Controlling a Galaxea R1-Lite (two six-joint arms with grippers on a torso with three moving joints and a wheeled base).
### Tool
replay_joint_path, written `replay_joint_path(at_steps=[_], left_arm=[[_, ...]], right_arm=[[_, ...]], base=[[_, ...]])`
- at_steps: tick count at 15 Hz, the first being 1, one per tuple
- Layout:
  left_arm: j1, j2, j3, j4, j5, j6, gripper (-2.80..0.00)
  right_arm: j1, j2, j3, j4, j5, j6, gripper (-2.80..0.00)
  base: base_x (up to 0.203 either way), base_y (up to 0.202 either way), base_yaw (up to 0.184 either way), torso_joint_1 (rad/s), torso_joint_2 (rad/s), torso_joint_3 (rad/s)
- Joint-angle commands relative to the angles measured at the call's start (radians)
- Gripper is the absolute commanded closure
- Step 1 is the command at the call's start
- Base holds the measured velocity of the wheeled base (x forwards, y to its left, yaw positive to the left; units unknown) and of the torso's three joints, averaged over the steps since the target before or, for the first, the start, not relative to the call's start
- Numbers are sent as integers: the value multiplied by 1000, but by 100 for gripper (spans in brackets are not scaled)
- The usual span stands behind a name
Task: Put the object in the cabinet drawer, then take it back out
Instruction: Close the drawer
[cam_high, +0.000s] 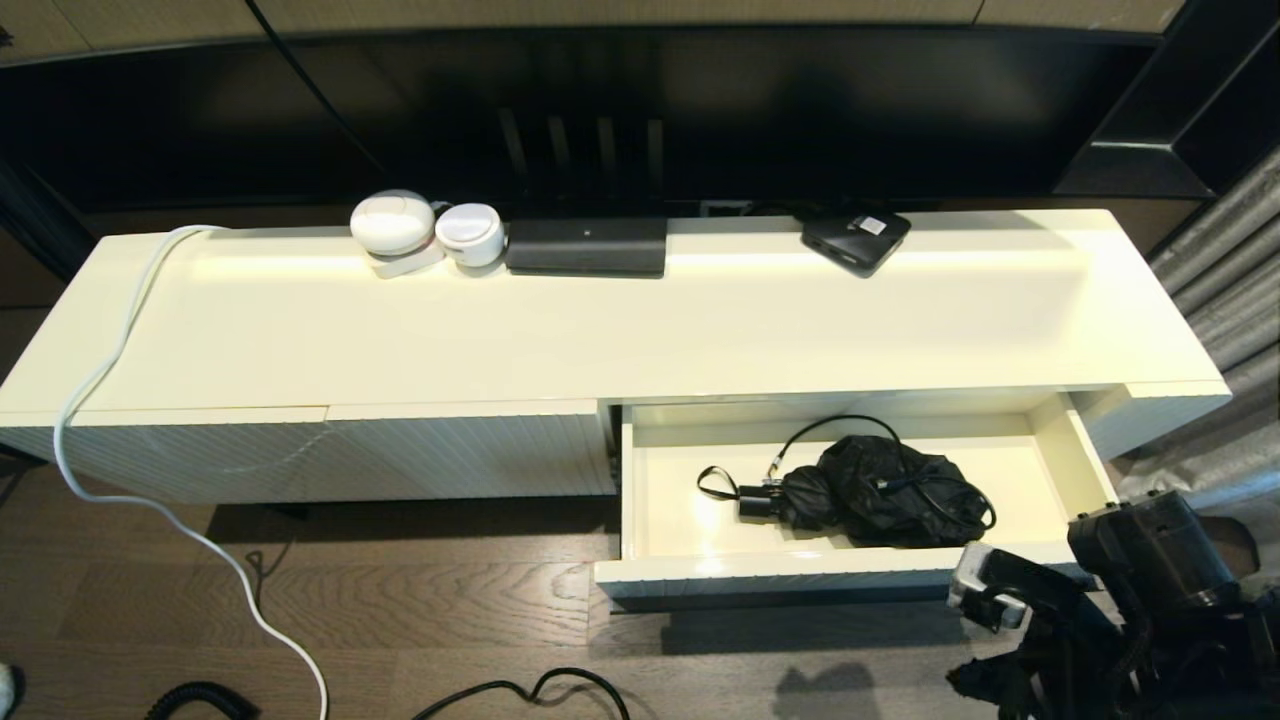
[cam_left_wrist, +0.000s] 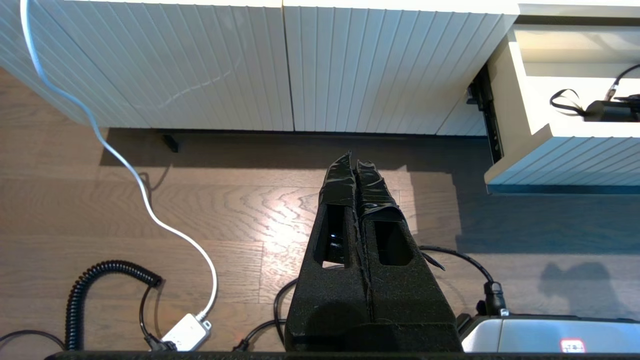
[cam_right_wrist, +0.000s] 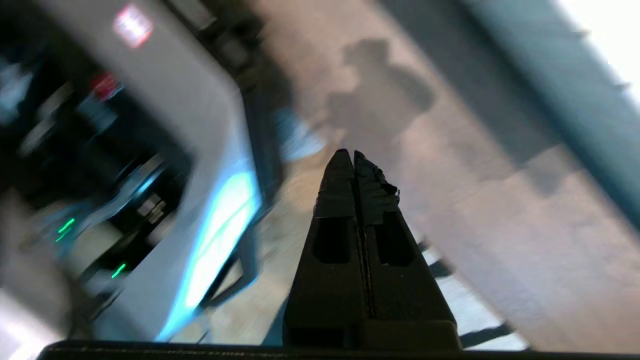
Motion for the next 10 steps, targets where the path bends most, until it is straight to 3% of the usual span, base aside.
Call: replay_joint_path(at_steps=[1,10], left_arm=[[0,1,0,0,0,0,0],[0,1,0,0,0,0,0]], right_arm=[[-5,35,6,-75,-21,-3,0],[-3,136,24,-302,-104,-5,0]], base=[[0,0,0,0,0,0],[0,0,0,0,0,0]])
